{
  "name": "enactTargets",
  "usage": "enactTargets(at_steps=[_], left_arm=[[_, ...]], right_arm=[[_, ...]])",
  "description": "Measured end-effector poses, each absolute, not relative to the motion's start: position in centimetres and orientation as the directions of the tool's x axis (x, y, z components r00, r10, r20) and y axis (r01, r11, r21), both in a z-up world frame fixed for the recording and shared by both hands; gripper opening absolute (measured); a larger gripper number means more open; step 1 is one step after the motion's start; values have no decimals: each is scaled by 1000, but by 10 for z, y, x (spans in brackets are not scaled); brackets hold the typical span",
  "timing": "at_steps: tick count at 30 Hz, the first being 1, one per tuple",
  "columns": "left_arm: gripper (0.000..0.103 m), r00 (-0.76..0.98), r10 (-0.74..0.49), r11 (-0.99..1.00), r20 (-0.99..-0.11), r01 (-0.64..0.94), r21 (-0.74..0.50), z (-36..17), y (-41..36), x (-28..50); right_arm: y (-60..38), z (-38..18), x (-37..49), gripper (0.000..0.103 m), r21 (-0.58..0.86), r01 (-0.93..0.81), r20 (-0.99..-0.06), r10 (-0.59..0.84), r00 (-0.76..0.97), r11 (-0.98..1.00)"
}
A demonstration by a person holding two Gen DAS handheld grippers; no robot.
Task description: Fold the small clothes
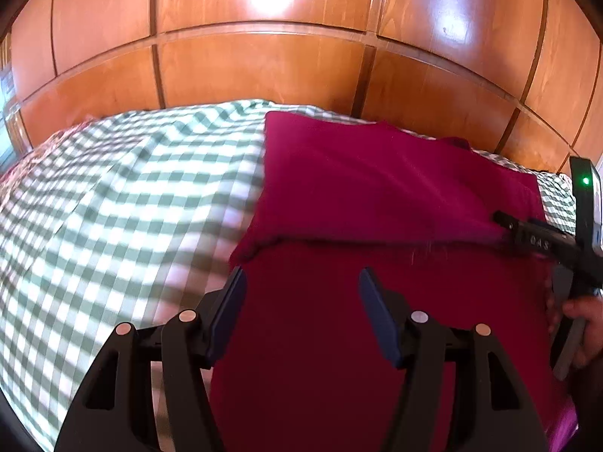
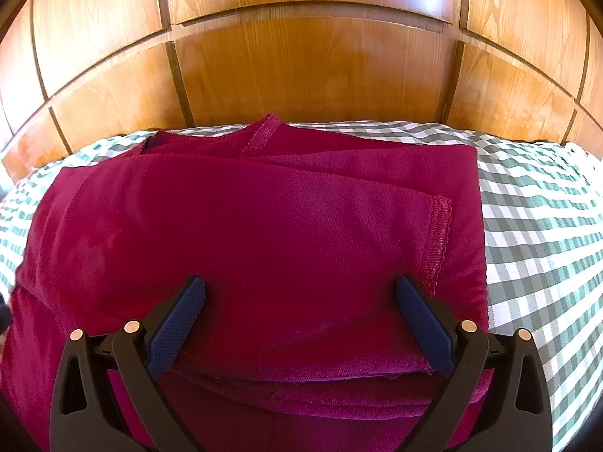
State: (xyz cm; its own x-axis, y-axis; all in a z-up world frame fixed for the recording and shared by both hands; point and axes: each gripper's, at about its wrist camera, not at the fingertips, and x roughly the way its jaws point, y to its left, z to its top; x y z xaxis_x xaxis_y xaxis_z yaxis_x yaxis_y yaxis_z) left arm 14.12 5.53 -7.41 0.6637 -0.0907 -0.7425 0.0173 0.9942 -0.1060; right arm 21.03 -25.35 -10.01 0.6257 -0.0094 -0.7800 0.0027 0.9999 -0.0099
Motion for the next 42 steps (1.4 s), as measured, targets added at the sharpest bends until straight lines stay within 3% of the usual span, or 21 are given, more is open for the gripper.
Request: enactTargets(at_steps=[7, 28, 33, 36, 39, 41, 42], left_arm=[[65, 659, -77, 995, -748, 7, -97, -74, 66, 111], [69, 620, -87, 994, -780, -1, -111, -76, 114, 38], [59, 552, -184, 981, -813, 50, -189, -84, 131, 7], [52, 514, -242, 969, -823, 97, -225, -87, 133, -16], [40, 470, -303, 953, -829, 141, -269, -93, 131, -36], [20, 449, -316, 949, -836, 169, -268, -96, 126, -45], [17, 451, -310, 950, -837, 175, -257, -96, 124, -49]], right_arm=[[-248, -91, 206, 99, -52, 13, -797, -49, 602, 999], [-321, -80, 57, 99, 94, 47, -869, 59, 492, 994], [-331, -82, -3, 97, 181, 11, -875, 156, 458, 983], [-328, -78, -35, 87, 214, -22, -880, 203, 430, 977], [-326, -77, -65, 61, 243, -35, -885, 236, 402, 969], [-325, -79, -76, 37, 258, -33, -888, 251, 385, 966], [-323, -80, -78, 32, 267, -34, -889, 259, 377, 963]])
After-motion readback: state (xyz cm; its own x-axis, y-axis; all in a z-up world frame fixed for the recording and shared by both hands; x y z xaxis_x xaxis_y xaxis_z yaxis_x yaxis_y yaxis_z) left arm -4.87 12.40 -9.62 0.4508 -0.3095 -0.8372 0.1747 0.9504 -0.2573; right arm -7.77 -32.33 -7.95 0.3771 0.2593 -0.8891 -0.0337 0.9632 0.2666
